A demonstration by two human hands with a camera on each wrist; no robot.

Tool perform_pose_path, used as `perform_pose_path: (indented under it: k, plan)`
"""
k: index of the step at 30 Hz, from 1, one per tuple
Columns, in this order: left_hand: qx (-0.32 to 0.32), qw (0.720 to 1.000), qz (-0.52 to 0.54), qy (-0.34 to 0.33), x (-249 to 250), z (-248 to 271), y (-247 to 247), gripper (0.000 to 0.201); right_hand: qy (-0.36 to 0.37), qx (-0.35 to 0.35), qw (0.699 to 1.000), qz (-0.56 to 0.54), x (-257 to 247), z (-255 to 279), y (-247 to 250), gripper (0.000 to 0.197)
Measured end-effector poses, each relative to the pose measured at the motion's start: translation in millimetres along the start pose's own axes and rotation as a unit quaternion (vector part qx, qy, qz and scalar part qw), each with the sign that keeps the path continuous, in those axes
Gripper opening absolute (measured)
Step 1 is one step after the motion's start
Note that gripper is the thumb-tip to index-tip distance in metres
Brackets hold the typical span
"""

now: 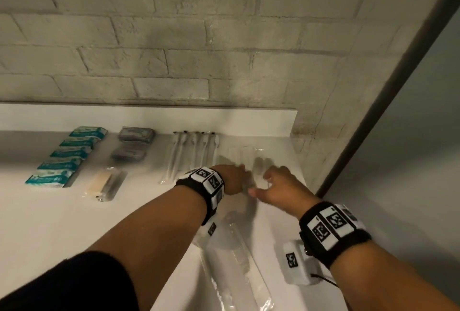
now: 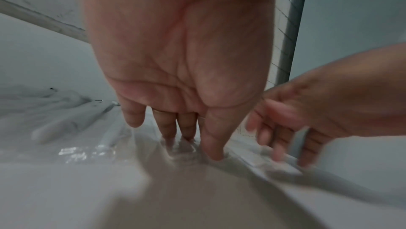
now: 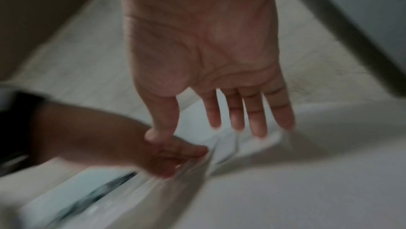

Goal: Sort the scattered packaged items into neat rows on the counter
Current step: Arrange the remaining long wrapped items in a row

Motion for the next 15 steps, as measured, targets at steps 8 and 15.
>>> perform_pose_path:
  k: [8,15]
  plan:
    - [-0.006,0.999,-0.033,0.016,-0.7,-3.3,-2.2,0.049,0.055,-0.174,0.955,0.235,-33.8,37.6,-50.2,0.081]
    - [0.055,0.998,-0.015,0.016,5.8,-11.8,5.6,0.068,0.14,-0.117,0.957,0.225,-34.9,49.4,-23.1,0.061]
Point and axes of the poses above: each hand's wrist, its own z-axis away from the middle knuckle, its own y-axis out of the back of the hand, x = y × z, the point moved 7 cm from there along -z, towards the middle knuckle, and after that the axes turned 9 degrees about y, right-handed, at the moved point
